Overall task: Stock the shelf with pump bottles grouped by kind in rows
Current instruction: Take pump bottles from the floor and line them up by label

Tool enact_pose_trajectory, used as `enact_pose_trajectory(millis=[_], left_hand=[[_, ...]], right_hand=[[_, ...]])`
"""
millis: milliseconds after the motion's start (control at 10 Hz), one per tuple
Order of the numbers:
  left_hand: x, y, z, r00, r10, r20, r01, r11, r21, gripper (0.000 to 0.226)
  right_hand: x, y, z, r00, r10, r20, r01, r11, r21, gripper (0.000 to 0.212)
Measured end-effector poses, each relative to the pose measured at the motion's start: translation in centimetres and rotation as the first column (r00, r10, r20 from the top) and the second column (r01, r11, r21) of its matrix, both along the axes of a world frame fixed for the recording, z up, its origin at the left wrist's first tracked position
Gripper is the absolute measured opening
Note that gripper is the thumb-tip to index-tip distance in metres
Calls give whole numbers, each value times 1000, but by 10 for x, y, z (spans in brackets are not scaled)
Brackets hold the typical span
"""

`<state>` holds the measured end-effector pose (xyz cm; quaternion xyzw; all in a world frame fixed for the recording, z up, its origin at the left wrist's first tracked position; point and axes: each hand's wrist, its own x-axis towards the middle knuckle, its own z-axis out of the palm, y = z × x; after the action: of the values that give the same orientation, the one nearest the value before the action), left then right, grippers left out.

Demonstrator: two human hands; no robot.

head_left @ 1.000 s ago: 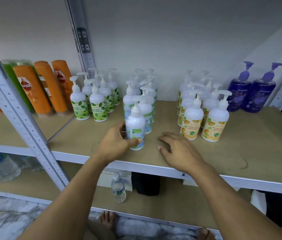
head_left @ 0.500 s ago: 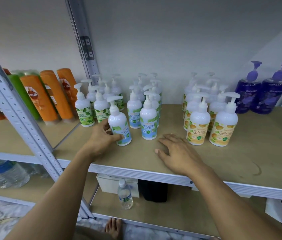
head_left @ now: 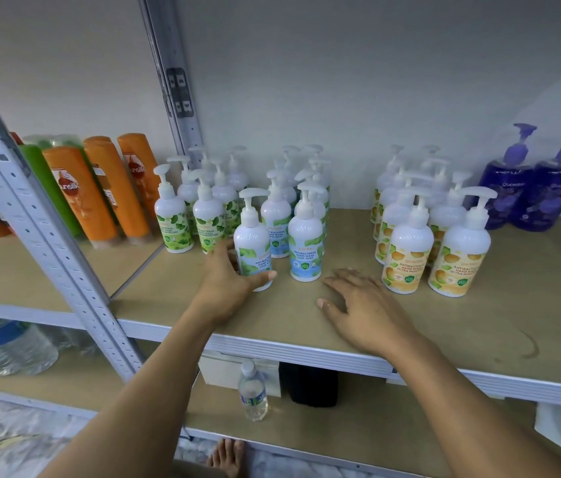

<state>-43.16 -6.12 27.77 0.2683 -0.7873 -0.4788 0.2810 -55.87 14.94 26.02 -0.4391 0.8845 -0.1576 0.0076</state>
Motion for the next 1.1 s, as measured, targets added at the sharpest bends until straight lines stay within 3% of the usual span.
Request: enact_pose_trajectory(millis=[400, 700, 900, 1100], left_hand=[[-23, 0, -1, 999, -1, -37, 2, 1000, 18, 62], [-18, -13, -6, 995, -69, -73, 76, 992, 103, 76], [-18, -4, -7, 998, -10, -57, 12, 999, 37, 78], [-25, 2, -13, 997, 74, 12, -73, 995, -73, 66]], right_hand=[[0, 1, -1, 1000, -1, 14, 1, 1000, -11, 58], [-1, 0, -2, 1000, 1, 16, -1, 1000, -8, 59], [0, 0, -1, 1000, 0, 9, 0, 1000, -6, 58], [-1, 0, -2, 1000, -2, 4, 2, 1000, -7, 59]])
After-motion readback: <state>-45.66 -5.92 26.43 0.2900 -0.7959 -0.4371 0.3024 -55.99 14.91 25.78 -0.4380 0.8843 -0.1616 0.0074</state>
